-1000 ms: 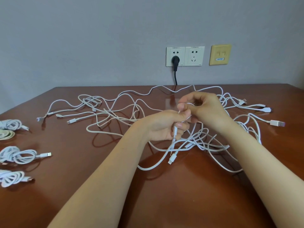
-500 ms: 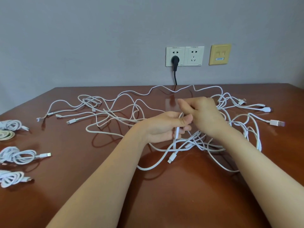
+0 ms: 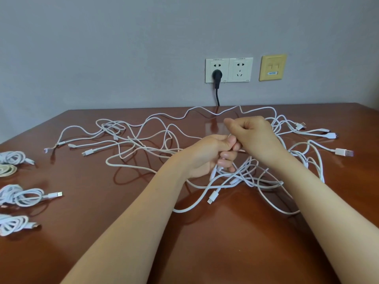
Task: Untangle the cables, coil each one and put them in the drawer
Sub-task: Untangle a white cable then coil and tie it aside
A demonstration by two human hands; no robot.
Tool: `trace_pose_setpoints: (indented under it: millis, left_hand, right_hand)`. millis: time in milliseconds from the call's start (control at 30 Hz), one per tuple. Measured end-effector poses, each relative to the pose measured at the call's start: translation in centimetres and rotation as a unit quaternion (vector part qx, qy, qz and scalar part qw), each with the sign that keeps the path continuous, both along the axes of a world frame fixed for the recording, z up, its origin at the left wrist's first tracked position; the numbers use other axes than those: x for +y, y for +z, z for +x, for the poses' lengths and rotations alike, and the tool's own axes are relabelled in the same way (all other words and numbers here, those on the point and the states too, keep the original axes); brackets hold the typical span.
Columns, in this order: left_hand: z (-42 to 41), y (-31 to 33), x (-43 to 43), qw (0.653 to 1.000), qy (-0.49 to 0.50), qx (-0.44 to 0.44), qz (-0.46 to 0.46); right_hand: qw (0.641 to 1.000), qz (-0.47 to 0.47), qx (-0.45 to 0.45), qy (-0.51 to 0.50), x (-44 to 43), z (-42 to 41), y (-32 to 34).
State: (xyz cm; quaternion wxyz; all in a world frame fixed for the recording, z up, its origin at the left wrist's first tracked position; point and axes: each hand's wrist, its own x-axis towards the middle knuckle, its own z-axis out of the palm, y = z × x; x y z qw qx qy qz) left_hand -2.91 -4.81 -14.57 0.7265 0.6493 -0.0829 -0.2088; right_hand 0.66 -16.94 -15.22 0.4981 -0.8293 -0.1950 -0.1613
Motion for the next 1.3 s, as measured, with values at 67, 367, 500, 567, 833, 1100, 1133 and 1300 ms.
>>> trace_pose_setpoints:
  millis: [67, 367, 500, 567, 833, 1100, 1133, 1300]
  left_hand:
    - [0.8, -0.5, 0.1, 1.0, 0.001, -0.017, 0.001]
    - [2.1, 0.3, 1.5, 0.969, 0.227, -0.061, -0.07]
    - [2.2, -0.3, 1.3, 0.955, 0.277, -0.102, -0.015]
    - [2.3, -0.6, 1.0, 0.952, 0.285, -0.107, -0.012]
    - [2.4, -0.5, 1.2, 0.946, 0.291, -0.143, -0.014]
    - [3.2, -1.7, 2.1, 0.858, 0.332, -0.27, 0.285]
    - [3.2, -1.8, 2.1, 0.859, 0.326, -0.268, 0.291]
    - [2.9, -1.1, 1.7, 0.938, 0.312, -0.138, 0.057]
  right_hand:
    - [0.995, 0.086, 0.047, 0.007, 0.2, 0.2, 0.1]
    - [0.949, 0.191, 0.22, 0.121, 0.2, 0.2, -0.6]
    - [0.953, 0.213, 0.177, 0.121, 0.7, -0.4, -0.2]
    - [0.952, 0.215, 0.17, 0.134, 1.1, -0.8, -0.1]
    - [0.973, 0.127, 0.162, 0.104, 1.8, -1.0, -0.8]
    - [0.992, 0.038, 0.093, 0.071, 1.9, -0.8, -1.2]
    - [0.993, 0.035, 0.085, 0.069, 1.9, -0.7, -1.2]
    - [0.996, 0.021, 0.072, 0.057, 2.0, -0.5, -1.6]
